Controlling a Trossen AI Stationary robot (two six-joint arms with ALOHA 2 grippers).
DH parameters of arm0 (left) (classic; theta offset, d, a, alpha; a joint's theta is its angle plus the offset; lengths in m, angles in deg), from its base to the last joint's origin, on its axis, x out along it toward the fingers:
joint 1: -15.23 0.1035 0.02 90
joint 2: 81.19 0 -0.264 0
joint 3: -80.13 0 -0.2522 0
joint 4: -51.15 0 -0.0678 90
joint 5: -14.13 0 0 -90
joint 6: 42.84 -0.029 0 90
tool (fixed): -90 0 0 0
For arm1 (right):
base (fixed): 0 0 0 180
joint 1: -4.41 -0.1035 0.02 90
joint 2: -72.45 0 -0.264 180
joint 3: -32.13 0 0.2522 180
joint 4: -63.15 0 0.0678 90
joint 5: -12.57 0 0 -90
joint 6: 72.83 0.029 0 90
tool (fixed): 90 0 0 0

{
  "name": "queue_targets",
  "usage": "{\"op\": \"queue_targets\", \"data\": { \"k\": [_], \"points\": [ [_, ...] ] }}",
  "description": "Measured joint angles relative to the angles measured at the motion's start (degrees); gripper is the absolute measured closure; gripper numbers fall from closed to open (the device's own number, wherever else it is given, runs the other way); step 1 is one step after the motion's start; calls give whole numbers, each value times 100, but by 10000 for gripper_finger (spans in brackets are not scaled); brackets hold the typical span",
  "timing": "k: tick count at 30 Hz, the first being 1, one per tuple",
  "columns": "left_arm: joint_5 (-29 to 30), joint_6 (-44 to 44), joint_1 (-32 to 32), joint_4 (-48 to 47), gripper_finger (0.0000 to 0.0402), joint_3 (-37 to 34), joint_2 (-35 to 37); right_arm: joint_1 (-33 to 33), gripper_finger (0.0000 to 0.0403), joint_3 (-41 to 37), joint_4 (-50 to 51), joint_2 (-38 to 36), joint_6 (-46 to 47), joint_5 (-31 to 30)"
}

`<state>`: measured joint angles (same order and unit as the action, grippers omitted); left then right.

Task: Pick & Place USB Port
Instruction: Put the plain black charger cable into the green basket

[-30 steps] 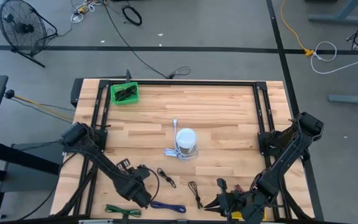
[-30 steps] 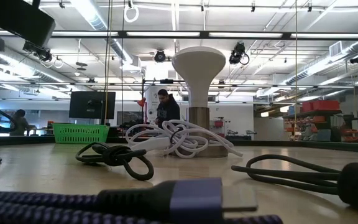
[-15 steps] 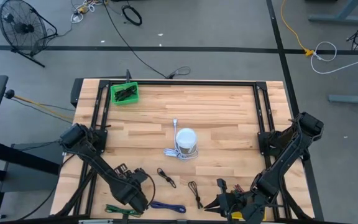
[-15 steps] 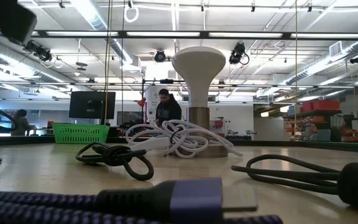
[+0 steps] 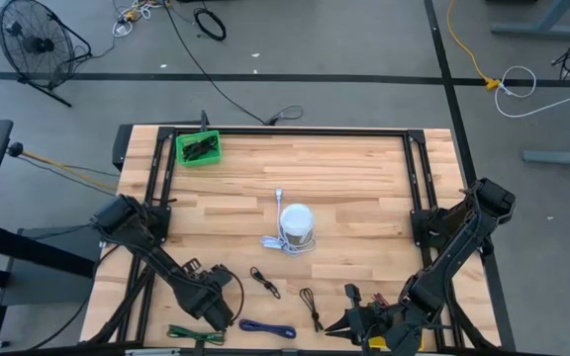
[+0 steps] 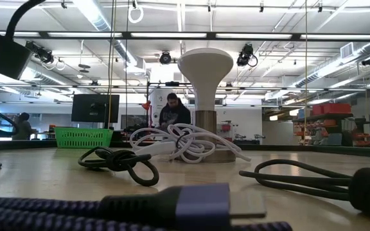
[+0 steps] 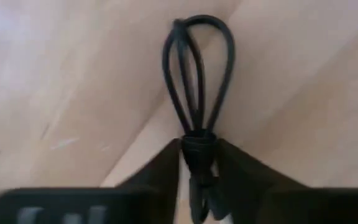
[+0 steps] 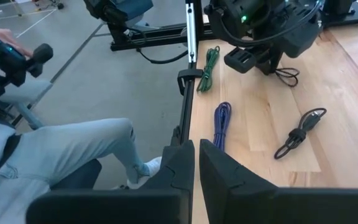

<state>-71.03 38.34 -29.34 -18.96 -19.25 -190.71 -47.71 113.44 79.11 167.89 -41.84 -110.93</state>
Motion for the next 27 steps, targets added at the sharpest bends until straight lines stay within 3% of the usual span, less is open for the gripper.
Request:
{"op": "queue_targets", "data": {
  "k": [2,3,6,13,23,27],
  "points": [
    [30,-294,18,-75,365,53,-21,2,376,0,-10,0,-2,-2],
    [65,-386,40,-172,373,75,-26,2,376,2,-10,0,-7,-6],
    [249,-522,139,-489,373,130,-47,4,376,2,-10,0,-179,-10],
    [862,-895,670,-2227,373,137,58,125,376,2,-10,0,-609,-229],
    [2210,-2513,2238,-2214,373,146,1472,641,376,4,-3,0,-1051,-283],
    [2474,-3093,3051,-2383,373,147,2129,800,376,4,123,0,-1116,-64]
  ]
}}
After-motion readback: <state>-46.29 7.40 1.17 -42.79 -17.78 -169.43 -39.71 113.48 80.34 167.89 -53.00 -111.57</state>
